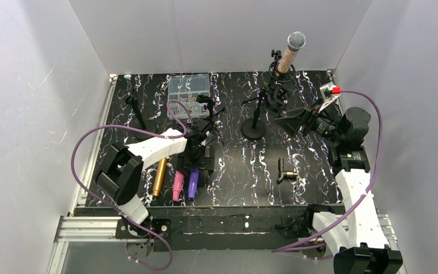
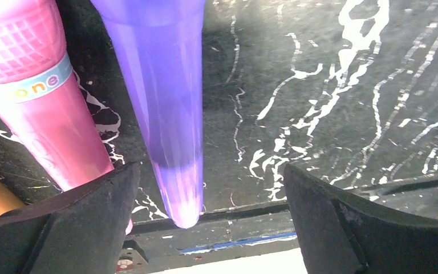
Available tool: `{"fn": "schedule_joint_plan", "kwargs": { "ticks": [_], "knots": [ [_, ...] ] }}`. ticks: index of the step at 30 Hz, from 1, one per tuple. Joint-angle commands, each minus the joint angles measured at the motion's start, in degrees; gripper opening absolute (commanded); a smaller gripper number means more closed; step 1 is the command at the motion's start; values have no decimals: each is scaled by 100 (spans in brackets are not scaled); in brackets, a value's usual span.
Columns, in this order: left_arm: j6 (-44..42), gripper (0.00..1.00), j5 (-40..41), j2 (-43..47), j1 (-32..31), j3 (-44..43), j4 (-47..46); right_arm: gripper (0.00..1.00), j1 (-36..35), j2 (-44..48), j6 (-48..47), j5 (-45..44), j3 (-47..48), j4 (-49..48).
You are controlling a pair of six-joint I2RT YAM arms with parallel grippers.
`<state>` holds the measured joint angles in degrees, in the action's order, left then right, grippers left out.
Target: Remove the microphone from the stand
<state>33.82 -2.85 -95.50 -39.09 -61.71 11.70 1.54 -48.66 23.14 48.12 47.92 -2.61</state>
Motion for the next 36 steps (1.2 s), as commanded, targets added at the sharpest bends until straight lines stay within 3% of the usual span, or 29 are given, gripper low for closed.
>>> {"fn": "schedule_joint_plan", "kwargs": {
  "ticks": [1, 11, 16, 24, 29, 36],
  "knots": [
    [-115, 98, -278, 439, 27, -276, 712, 90, 39, 99, -442, -163, 336, 231],
    [-1593, 98, -824, 1083, 31, -1224, 917, 84, 39, -461, -2518, -728, 1877, 2046],
    [-2535, 98, -1147, 1517, 32, -1779, 952, 80, 31, -889, -3155, -987, 2335, 2440],
    [-3571, 98, -2023, 1649, 26, -2678, 1207, 73, -132, -1414, -3423, -1127, 2497, 2542],
    [-4087, 98, -2264, 1320, 31, -3448, 1515, 70, -722, -1618, -3600, -1481, 2365, 2390],
    [-4141, 98, -2294, 1125, 29, -3768, 1515, 69, -1231, -1975, -3905, -2068, 2389, 2287]
  ]
}}
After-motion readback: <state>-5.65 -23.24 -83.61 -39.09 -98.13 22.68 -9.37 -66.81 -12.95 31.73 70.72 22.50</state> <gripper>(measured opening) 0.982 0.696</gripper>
